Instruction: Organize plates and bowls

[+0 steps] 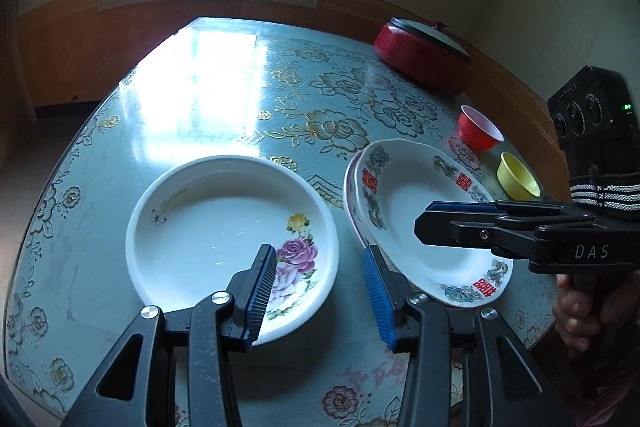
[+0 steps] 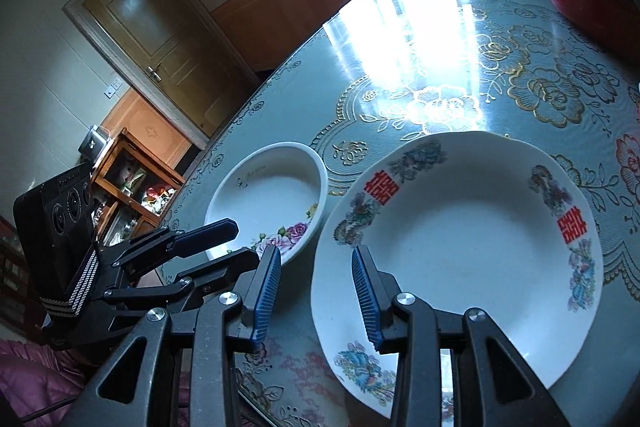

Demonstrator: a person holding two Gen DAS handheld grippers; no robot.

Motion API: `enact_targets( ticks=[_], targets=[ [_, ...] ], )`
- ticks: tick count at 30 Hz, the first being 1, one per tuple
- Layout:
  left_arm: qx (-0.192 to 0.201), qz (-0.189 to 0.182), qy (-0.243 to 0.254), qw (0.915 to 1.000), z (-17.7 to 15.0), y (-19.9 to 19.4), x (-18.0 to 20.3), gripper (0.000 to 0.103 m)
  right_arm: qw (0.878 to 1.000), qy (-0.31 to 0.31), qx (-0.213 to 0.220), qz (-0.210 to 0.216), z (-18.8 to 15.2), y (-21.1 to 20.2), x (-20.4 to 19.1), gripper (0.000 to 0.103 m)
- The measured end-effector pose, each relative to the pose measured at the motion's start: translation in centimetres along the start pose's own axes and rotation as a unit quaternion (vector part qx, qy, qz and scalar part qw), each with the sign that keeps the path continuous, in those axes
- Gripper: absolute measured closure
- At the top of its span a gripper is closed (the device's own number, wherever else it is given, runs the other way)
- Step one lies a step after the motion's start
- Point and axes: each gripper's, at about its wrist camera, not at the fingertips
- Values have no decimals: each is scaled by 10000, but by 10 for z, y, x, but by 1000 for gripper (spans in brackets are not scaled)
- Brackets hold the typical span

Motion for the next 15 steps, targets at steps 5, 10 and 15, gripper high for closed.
enact_targets(
  ticks=[5,10,15],
  targets=[
    [51,139,-528,9985,-1,-6,-31,57,9999,-65,-59,130,14,17,-5,65],
    [80,359,-1034,9940,-6,-12,-61,57,9996,-92,-164,218,25,35,-9,65],
    [-56,737,-1354,9880,-15,-10,-85,57,9994,-171,-259,127,37,51,-12,65]
  ],
)
Point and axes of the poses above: each gripper's, at about its wrist camera, not at the fingertips, and y roughly the way its jaws point, x to its right, z to its top, and after that the axes turned 13 degrees about z, right-handed
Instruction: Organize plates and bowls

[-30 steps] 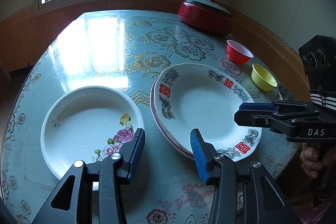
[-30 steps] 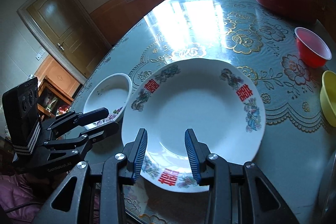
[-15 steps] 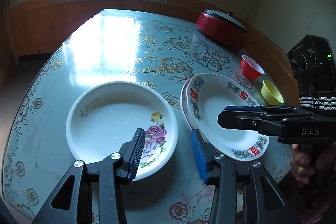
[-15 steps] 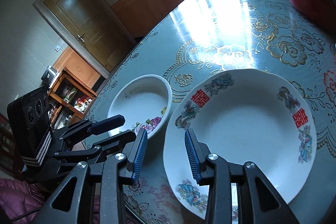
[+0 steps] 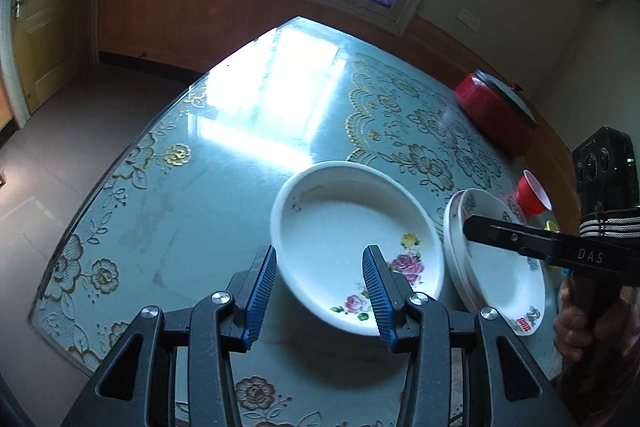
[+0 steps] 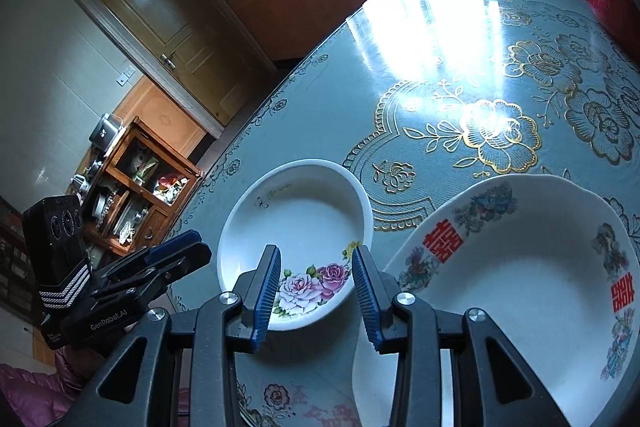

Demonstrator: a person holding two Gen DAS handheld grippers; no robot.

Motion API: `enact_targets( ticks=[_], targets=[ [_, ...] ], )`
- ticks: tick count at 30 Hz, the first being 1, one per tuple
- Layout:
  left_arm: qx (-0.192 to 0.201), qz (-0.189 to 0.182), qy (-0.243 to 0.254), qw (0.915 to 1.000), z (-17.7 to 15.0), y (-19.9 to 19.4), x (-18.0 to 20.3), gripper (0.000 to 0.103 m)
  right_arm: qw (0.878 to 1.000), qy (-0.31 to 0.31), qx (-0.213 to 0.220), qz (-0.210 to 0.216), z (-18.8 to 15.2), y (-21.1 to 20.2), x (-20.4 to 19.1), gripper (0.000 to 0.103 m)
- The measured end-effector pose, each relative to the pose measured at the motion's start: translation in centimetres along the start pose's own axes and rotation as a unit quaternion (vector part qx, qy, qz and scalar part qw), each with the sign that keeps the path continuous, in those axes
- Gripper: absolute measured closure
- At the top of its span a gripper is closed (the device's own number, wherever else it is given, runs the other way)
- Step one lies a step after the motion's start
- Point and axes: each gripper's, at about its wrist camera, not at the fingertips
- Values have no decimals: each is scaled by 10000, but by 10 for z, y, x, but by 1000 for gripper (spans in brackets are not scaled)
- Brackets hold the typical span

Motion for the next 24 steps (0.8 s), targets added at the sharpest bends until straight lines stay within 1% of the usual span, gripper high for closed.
enact_targets(
  ticks=[4,7,13,16,20,24],
  targets=[
    [-138,273,-127,9995,-6,8,-13,57,9999,-144,-68,-57,10,10,-4,65],
    [-157,425,-135,9989,-8,10,-16,57,9997,-180,-145,-46,16,18,-4,65],
    [-185,494,-148,9985,-8,12,-20,57,9993,-227,-291,-58,23,33,-3,65],
    [-189,486,-73,9986,-8,13,-17,57,9992,-245,-311,-115,31,38,-1,65],
    [-196,444,22,9988,-5,16,-9,57,9991,-221,-251,-241,37,34,5,65],
    [-178,460,80,9988,-2,18,-5,57,9989,-88,-150,-433,39,20,20,65]
  ],
)
Point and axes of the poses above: each gripper's, at about its wrist camera, not at the fingertips, and y roughly the way its jaws point, x to its right, z to its top, and after that the axes turned 13 degrees about z, right-handed
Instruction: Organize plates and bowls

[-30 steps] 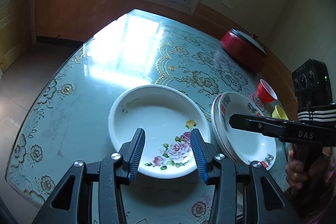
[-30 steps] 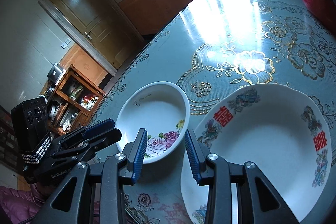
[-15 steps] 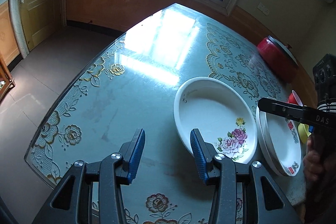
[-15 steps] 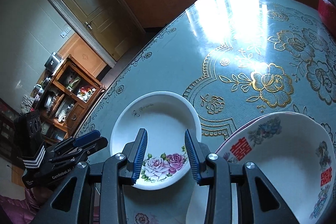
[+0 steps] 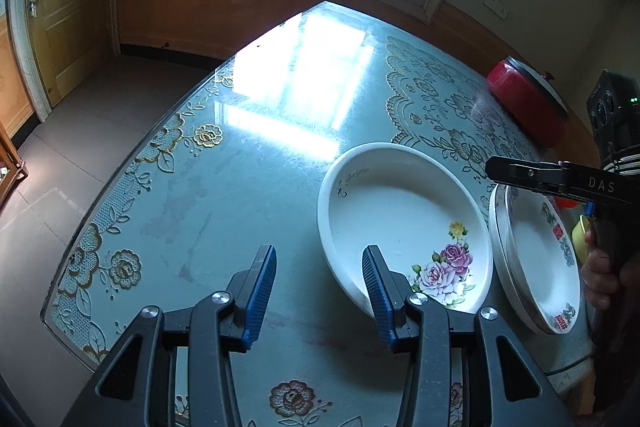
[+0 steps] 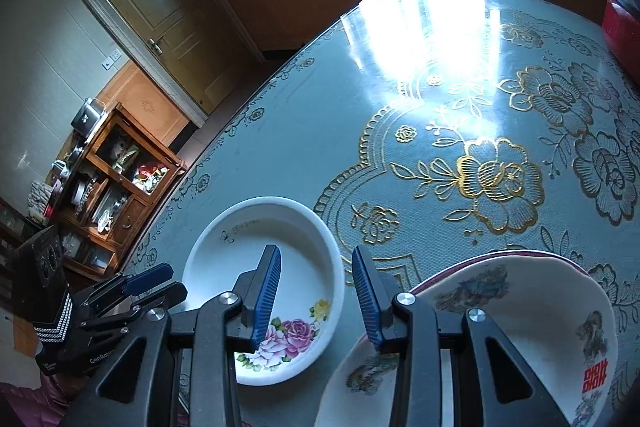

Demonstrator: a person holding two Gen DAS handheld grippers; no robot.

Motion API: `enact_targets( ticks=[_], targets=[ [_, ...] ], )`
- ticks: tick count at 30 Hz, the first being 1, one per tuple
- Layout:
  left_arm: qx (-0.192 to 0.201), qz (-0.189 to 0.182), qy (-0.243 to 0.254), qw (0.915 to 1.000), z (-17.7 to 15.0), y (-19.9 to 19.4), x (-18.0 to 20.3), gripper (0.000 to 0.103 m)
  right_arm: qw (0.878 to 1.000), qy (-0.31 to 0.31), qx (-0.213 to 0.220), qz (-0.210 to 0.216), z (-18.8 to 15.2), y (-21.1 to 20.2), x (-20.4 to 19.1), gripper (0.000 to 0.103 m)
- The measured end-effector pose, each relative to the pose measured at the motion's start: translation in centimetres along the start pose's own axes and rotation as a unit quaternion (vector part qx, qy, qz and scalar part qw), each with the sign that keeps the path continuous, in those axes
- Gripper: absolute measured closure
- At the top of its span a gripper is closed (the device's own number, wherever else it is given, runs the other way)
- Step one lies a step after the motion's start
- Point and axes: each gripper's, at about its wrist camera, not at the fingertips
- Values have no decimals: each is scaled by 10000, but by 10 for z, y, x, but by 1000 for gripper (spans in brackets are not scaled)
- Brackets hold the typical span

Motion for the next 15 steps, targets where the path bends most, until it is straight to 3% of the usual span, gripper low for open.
enact_targets(
  ticks=[3,7,11,15],
  targets=[
    [134,-189,153,9996,9,-6,9,59,9995,227,180,-114,-2,-23,15,65],
    [238,-995,765,9918,24,-12,46,59,9921,759,792,-603,-15,-77,46,65],
    [114,-1423,1481,9786,25,-7,93,59,9702,1518,1239,-1422,-49,-122,86,64],
    [-44,-1708,1920,9664,22,-1,127,57,9484,2271,1482,-1641,-87,-148,118,64]
  ],
)
Point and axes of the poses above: each gripper's, at about its wrist camera, not at the fingertips, and y roughly the way its jaws point, x to its right, z to its top, and after that the axes turned 13 degrees about z, right-handed
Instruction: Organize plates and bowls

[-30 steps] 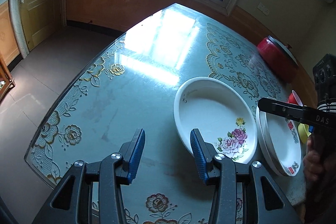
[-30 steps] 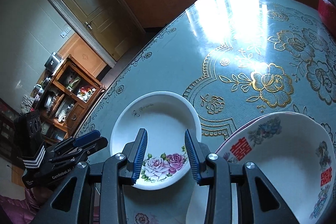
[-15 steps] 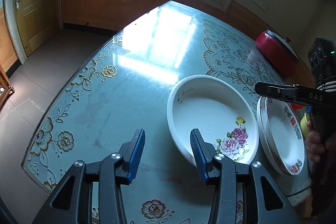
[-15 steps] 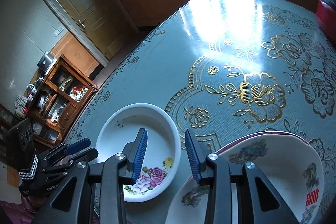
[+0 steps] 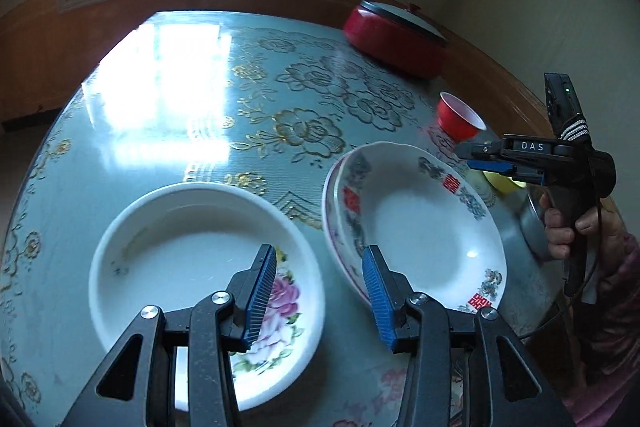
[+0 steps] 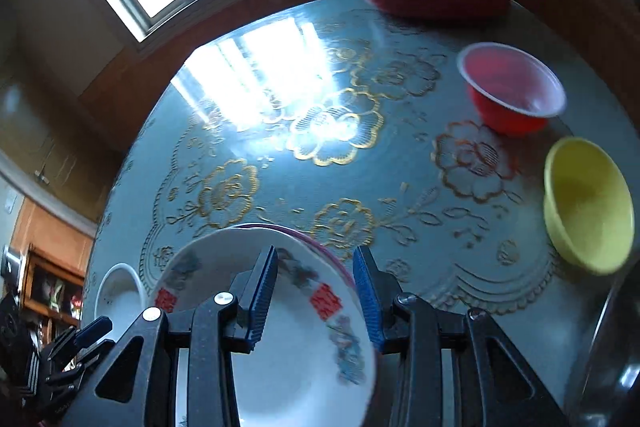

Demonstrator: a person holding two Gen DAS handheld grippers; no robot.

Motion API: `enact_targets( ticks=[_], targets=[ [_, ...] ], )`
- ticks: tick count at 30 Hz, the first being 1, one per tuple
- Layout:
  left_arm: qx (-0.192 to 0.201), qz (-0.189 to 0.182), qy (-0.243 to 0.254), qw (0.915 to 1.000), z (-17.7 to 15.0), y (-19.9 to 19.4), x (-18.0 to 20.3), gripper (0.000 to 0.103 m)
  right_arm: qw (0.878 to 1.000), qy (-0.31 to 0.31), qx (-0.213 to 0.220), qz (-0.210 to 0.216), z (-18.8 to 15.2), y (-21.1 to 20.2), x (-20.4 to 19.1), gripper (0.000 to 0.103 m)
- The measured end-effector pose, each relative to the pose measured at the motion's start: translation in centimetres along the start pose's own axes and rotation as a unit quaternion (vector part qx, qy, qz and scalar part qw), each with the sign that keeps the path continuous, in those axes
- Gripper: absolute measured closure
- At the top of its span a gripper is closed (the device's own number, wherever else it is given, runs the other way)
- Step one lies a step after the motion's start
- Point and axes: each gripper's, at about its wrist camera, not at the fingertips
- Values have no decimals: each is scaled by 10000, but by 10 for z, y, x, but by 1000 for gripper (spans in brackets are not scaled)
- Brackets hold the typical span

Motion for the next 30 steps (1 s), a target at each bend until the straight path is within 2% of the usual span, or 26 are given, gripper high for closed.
enact_targets(
  ticks=[2,5,7,9,13,16,20,23,30],
  targets=[
    [-149,-146,140,9997,3,9,10,57,9998,188,-46,-24,-9,-4,12,64],
    [-326,-268,387,9984,1,18,26,58,9986,365,-198,317,-24,-7,17,64],
    [-404,-363,479,9974,-2,22,32,58,9985,293,-219,405,-33,-8,13,68],
    [-422,-329,532,9971,-3,24,36,59,9995,68,-154,269,-38,-8,6,68],
    [-436,-263,463,9976,0,29,34,61,9994,-324,-111,-53,-40,1,-8,79],
    [-424,-188,521,9976,2,33,36,61,9982,-544,-92,-235,-35,7,-17,79],
    [-384,-79,634,9972,2,33,39,61,9979,-528,-256,-264,-33,11,-19,79],
    [-380,-161,647,9971,0,31,37,61,9969,-594,-398,-315,-38,11,-20,77],
    [-366,-322,616,9969,-4,25,34,60,9956,-708,-358,-504,-35,7,-24,78]
  ],
)
Point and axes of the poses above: each gripper's, at about its wrist camera, not at the fingertips, and y roughly the way its jaws point, x to its right, z to its top, and after that the axes turned 13 degrees about z, right-handed
